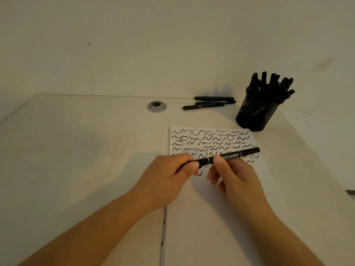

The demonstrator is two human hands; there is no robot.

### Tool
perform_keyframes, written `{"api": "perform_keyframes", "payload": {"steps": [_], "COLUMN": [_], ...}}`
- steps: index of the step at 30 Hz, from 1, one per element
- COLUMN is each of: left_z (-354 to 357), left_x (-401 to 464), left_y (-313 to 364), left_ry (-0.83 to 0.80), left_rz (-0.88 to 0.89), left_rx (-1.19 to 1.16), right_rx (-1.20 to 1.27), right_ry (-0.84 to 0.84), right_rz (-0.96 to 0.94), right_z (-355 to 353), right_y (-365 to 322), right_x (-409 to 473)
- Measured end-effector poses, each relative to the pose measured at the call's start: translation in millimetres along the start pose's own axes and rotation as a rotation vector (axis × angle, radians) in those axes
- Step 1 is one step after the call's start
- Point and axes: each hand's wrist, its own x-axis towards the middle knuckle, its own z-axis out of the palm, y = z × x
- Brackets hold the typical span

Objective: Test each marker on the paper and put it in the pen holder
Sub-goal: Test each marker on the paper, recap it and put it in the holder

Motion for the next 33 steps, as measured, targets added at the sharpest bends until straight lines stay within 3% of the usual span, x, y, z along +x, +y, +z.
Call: {"api": "perform_keyframes", "payload": {"steps": [3, 9, 13, 17, 23, 27, 33], "left_z": [-5.3, -9.7, -11.3, -17.6, -24.0, -25.2, -24.7], "left_x": [4.0, 22.0, 38.3, 58.0, 114.7, 168.0, 231.2], "left_y": [3.7, 22.1, 41.7, 54.2, 38.3, 4.1, -27.9], "left_ry": [0.025, 0.058, 0.078, 0.092, 0.065, -0.032, -0.057], "left_rz": [0.004, 0.069, 0.185, 0.266, 0.128, -0.050, -0.104], "left_rx": [0.071, 0.247, 0.348, 0.396, 0.427, 0.600, 0.710], "right_rx": [-0.223, -0.835, -0.938, -0.945, -0.636, -0.527, -0.495], "right_ry": [0.097, 0.191, 0.123, 0.079, 0.335, 0.419, 0.440], "right_rz": [-0.082, -0.653, -0.811, -0.814, -0.431, -0.458, -0.538], "right_z": [-6.0, -21.6, -37.0, -57.0, -97.5, -120.5, -138.9], "right_y": [-5.4, -22.7, -29.5, -42.2, -56.5, -64.7, -71.9], "right_x": [-2.9, 9.0, 25.2, 46.6, 82.5, 102.6, 131.9]}}
